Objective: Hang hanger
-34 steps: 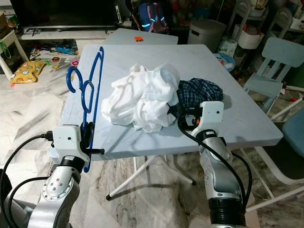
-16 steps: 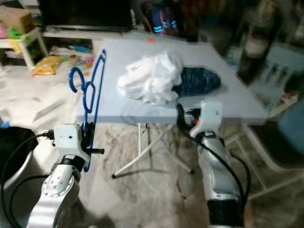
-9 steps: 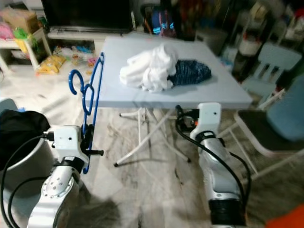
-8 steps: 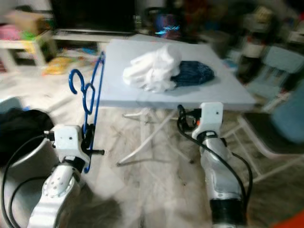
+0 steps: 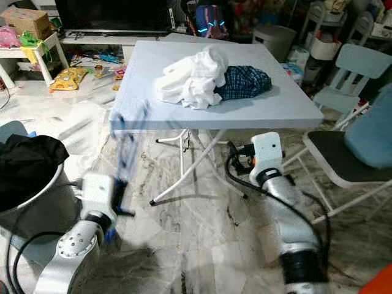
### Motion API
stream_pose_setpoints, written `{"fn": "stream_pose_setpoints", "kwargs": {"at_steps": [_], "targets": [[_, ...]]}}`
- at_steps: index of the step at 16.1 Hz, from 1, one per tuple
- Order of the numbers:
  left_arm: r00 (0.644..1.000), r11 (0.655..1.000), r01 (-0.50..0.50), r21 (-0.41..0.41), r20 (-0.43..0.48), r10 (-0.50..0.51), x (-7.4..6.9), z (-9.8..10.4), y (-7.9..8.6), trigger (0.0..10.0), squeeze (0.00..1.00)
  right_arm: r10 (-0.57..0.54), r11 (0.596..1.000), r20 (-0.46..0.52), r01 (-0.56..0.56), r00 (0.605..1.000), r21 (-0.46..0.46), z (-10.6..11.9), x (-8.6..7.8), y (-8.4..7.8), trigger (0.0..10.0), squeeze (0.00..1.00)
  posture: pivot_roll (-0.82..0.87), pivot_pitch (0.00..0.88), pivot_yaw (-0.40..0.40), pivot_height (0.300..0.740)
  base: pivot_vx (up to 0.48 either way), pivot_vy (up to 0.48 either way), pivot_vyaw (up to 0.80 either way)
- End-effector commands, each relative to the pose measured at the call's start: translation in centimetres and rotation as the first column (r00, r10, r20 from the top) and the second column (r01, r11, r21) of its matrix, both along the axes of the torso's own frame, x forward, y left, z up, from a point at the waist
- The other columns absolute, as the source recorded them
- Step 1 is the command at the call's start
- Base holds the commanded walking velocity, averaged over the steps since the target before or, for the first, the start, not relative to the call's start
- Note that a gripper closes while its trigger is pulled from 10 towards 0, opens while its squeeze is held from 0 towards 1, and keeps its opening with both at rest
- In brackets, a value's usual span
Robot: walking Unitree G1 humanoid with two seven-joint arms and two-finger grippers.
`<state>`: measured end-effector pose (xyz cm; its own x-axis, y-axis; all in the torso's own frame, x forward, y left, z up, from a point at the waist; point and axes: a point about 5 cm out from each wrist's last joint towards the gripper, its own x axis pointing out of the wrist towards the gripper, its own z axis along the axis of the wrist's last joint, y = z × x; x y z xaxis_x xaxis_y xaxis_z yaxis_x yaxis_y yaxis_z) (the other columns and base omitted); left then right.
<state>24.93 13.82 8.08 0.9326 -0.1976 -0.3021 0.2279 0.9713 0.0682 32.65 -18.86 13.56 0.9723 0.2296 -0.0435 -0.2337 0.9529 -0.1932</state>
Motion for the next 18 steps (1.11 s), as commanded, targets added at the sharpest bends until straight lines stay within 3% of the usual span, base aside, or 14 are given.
{"fn": "stream_pose_setpoints", "kwargs": {"at_steps": [1,2,3,5,6,7,8,9,11,12,13,15,18], "targets": [[0.986,0.989,0.142,0.027,-0.092,-0.139,-0.4,-1.0,-0.2,10.0,0.0,0.087,0.993,0.014,-0.086,0.996,-0.077,0.7,0.4,-0.5,10.0,0.0,-0.05,0.03,-0.056,0.74,0.0,0.0,0.0],[0.968,0.975,0.222,0.019,-0.127,-0.218,-0.7,-1.1,-0.1,10.0,0.0,0.164,0.972,0.005,-0.161,0.986,-0.173,0.8,0.4,-0.7,10.0,0.0,-0.05,0.029,-0.055,0.74,0.0,0.0,0.0],[0.936,0.943,0.332,0.018,-0.13,-0.327,-1.0,-0.8,0.0,10.0,0.0,0.271,0.923,-0.036,-0.271,0.962,-0.274,0.7,0.1,-0.9,10.0,0.0,-0.05,0.027,-0.054,0.74,0.0,0.0,0.0],[0.876,0.879,0.473,0.051,-0.133,-0.464,-1.4,-0.5,-0.1,10.0,0.0,0.418,0.847,-0.143,-0.442,0.897,-0.295,0.4,-0.5,-1.0,10.0,0.0,-0.05,0.024,-0.052,0.74,0.0,0.0,0.0],[0.823,0.818,0.566,0.1,-0.123,-0.554,-1.9,-0.3,0.0,10.0,0.0,0.547,0.74,-0.24,-0.597,0.802,-0.308,0.4,-1.4,-1.0,10.0,0.0,-0.05,0.022,-0.049,0.74,0.0,0.0,0.0],[0.807,0.802,0.589,0.097,-0.128,-0.577,-1.9,-0.2,0.1,10.0,0.0,0.585,0.685,-0.283,-0.65,0.76,-0.33,0.2,-1.7,-1.1,10.0,0.0,-0.05,0.021,-0.047,0.74,0.0,0.0,0.0],[0.751,0.748,0.658,0.084,-0.134,-0.646,-2.3,0.0,-0.1,10.0,0.0,0.62,0.589,-0.365,-0.72,0.694,-0.368,-0.1,-1.9,-1.5,10.0,0.0,-0.06,0.016,-0.047,0.74,0.0,0.0,0.0],[0.736,0.734,0.675,0.071,-0.135,-0.664,-2.5,0.0,-0.3,10.0,0.0,0.627,0.571,-0.38,-0.733,0.68,-0.369,-0.1,-1.9,-1.5,10.0,0.0,-0.06,0.015,-0.047,0.74,0.0,0.0,0.0],[0.659,0.655,0.751,0.077,-0.14,-0.739,-3.2,-0.1,-1.0,10.0,0.0,0.673,0.518,-0.416,-0.791,0.612,-0.325,0.0,-2.0,-0.8,10.0,0.0,-0.06,0.008,-0.044,0.74,0.0,0.0,0.0],[0.638,0.631,0.77,0.092,-0.134,-0.759,-3.3,-0.2,-1.2,10.0,0.0,0.699,0.462,-0.453,-0.833,0.553,-0.304,-0.3,-2.4,-0.2,10.0,0.0,-0.06,0.006,-0.042,0.74,0.0,0.0,0.0],[0.633,0.626,0.774,0.095,-0.131,-0.763,-3.3,-0.2,-1.2,10.0,0.0,0.707,0.44,-0.466,-0.847,0.531,-0.297,-0.4,-2.5,-0.1,10.0,0.0,-0.06,0.005,-0.041,0.74,0.0,0.0,0.0],[0.602,0.594,0.798,0.099,-0.104,-0.792,-3.0,0.3,-1.9,10.0,0.0,0.726,0.34,-0.522,-0.893,0.448,-0.293,-1.1,-2.8,0.7,10.0,0.0,-0.06,0.002,-0.038,0.74,0.0,0.0,0.0],[0.583,0.574,0.812,0.105,-0.095,-0.807,-3.0,0.3,-2.2,10.0,0.0,0.702,0.245,-0.589,-0.912,0.4,-0.328,-1.3,-2.8,0.7,9.8,0.0,-0.07,0.002,-0.028,0.74,0.0,0.0,0.0]]}}
